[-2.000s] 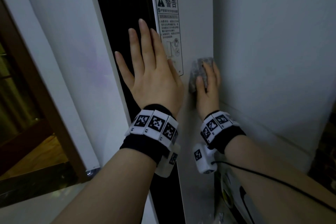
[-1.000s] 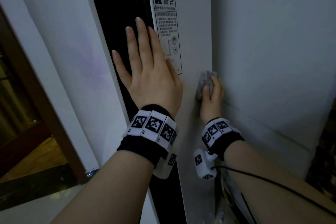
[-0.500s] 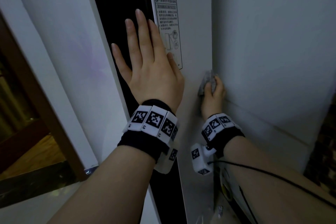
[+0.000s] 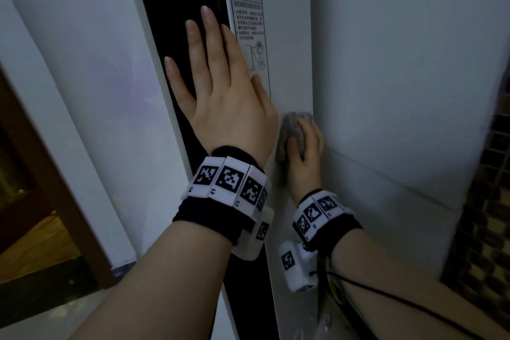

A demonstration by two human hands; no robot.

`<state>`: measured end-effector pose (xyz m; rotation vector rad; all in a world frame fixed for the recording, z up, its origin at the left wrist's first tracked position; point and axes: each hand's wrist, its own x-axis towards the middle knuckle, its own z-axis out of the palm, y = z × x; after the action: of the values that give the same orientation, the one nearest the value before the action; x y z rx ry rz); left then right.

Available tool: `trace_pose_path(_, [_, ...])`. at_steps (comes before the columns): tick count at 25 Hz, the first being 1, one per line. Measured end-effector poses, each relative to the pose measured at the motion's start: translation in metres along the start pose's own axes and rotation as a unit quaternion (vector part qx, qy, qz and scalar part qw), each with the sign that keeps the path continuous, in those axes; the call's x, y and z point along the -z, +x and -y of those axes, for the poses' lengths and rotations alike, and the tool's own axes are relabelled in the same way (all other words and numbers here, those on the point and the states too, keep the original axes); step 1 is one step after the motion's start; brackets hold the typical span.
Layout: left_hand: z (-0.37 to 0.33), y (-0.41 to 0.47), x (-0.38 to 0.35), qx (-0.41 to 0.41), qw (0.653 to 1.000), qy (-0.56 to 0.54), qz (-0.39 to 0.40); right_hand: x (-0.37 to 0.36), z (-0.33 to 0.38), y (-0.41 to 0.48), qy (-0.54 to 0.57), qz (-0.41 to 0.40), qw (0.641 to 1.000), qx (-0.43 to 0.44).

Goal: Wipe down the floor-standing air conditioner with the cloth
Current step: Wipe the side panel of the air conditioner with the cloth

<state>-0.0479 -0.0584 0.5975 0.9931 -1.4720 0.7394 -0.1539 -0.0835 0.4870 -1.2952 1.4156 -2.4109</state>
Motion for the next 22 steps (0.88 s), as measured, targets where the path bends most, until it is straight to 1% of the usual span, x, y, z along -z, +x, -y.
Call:
trace_pose_path(1, [0.001,0.0,0.001,-0.004,1.0,-0.002,0.001,0.002,0.0,0.005,0.002,-0.007,1.0,-0.008])
trace_pose_path(3, [0.002,-0.002,0.002,-0.014,1.0,-0.005,0.007,0.005,0.003,0.017,0.018,-0.022,0.997,-0.068])
trace_pose_path(4, [0.003,-0.004,0.002,-0.021,1.0,-0.006,0.013,0.004,0.003,0.016,0.029,-0.02,0.996,-0.083])
trace_pose_path(5, [0.004,-0.006,0.002,-0.028,0.999,-0.008,0.017,0.004,0.001,0.009,0.033,-0.012,0.997,-0.071])
trace_pose_path(8, [0.008,-0.007,0.004,-0.043,0.998,-0.027,0.023,0.0,-0.005,-0.024,0.0,0.037,0.999,0.027])
trace_pose_path(9, [0.009,-0.008,0.007,-0.043,0.998,-0.039,0.02,0.002,-0.008,-0.025,0.0,0.043,0.998,0.038])
trace_pose_path(13, [0.021,-0.014,0.018,-0.052,0.995,-0.085,0.008,0.002,-0.007,-0.004,0.024,0.001,0.998,-0.051])
trace_pose_path(15, [0.029,-0.019,0.022,-0.046,0.996,-0.08,0.001,-0.004,-0.007,-0.02,0.008,0.01,1.0,-0.006])
trace_pose_path(17, [0.036,-0.023,0.024,-0.003,0.996,-0.088,-0.003,-0.008,-0.008,-0.036,-0.006,0.037,0.997,0.062])
trace_pose_path(18, [0.039,-0.025,0.024,0.017,0.994,-0.11,0.001,-0.007,-0.009,-0.037,-0.008,0.047,0.996,0.081])
trace_pose_path(22, [0.047,-0.036,0.025,0.029,0.976,-0.217,0.003,-0.004,-0.001,-0.026,-0.003,0.059,0.997,0.05])
